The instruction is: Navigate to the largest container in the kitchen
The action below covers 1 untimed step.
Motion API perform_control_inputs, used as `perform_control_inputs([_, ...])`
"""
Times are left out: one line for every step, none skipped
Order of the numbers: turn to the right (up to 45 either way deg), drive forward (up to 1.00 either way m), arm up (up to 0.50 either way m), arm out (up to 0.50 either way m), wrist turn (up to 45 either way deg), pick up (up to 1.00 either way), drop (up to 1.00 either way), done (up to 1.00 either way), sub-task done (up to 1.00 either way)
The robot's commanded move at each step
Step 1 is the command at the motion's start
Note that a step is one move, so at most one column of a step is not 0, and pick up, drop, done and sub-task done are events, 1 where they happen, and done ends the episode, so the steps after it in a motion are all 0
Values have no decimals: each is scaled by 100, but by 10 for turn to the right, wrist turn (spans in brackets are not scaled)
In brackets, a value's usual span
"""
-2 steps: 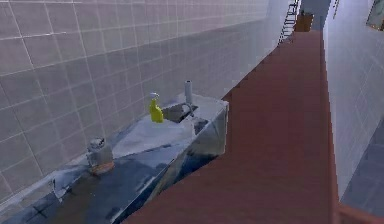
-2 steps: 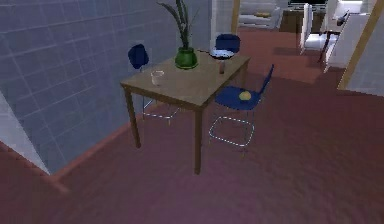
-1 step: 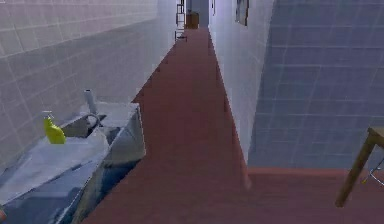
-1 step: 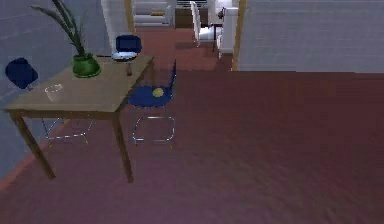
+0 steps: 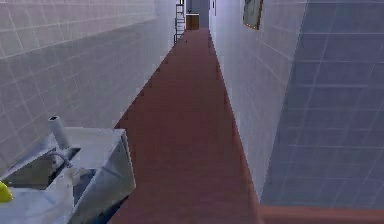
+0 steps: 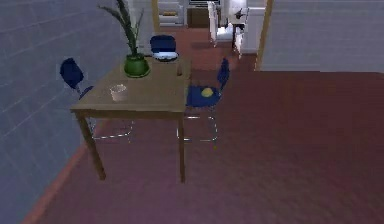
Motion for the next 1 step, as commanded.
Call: perform_control_inputs([30, 0, 0, 0, 0, 0, 0, 0, 0])
